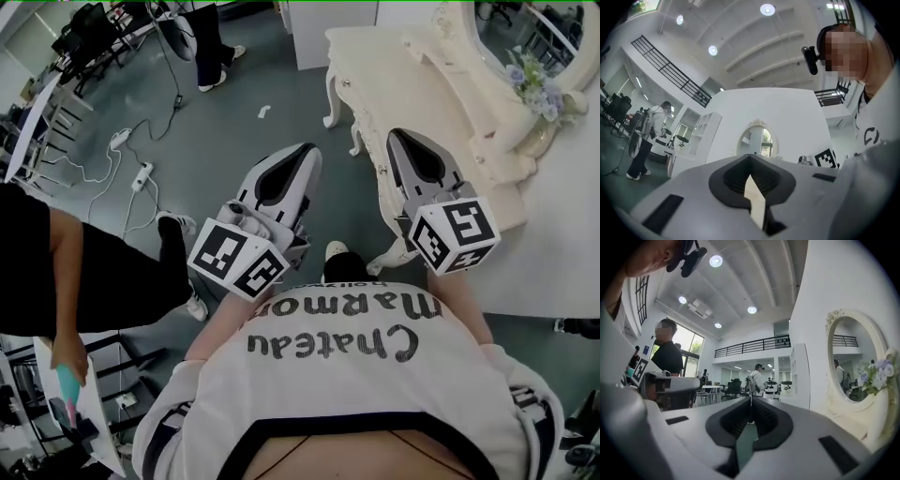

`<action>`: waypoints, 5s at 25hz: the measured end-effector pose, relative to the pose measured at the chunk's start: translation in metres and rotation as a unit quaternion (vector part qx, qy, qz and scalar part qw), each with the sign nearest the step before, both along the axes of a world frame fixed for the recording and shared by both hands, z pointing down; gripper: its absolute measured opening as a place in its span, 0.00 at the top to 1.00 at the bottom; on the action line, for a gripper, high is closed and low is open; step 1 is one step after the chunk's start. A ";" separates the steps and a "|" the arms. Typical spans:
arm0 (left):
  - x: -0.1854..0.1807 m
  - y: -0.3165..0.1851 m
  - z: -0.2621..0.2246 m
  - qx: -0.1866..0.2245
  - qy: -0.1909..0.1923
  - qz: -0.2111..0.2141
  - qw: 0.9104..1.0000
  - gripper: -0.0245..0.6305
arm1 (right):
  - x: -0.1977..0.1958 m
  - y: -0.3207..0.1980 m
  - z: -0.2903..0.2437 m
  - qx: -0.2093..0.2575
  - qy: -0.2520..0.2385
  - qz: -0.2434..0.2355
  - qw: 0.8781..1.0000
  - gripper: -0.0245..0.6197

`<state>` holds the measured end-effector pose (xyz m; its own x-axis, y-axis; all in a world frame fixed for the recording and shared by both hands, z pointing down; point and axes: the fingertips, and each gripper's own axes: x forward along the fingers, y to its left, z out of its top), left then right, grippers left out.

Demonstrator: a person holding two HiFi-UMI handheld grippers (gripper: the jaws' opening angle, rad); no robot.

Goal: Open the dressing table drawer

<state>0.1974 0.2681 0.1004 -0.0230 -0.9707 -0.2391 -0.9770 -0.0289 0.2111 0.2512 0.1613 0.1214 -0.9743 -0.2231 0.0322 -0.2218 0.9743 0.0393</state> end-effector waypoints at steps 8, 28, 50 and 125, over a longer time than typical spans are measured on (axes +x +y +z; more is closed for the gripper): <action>-0.086 -0.069 -0.005 0.004 0.008 -0.007 1.000 0.93 | -0.105 -0.063 -0.007 0.013 -0.013 -0.041 0.999 0.92; -0.218 -0.265 0.033 -0.017 0.026 0.046 0.998 0.93 | -0.219 -0.249 0.047 -0.025 0.025 0.016 0.999 0.92; -0.389 -0.365 0.094 0.004 -0.015 0.240 0.971 0.93 | -0.359 -0.324 0.111 -0.010 -0.032 0.205 0.978 0.92; -0.556 -0.481 0.161 -0.091 0.064 0.061 0.992 0.93 | -0.282 -0.647 0.432 -0.494 -0.211 0.541 0.646 0.79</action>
<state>-0.3582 -0.2132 0.2611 0.0792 -0.9949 -0.0620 -0.9333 -0.0959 0.3461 -0.0306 -0.4854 0.5535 -0.2324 -0.8556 0.4626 -0.5821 -0.2587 -0.7709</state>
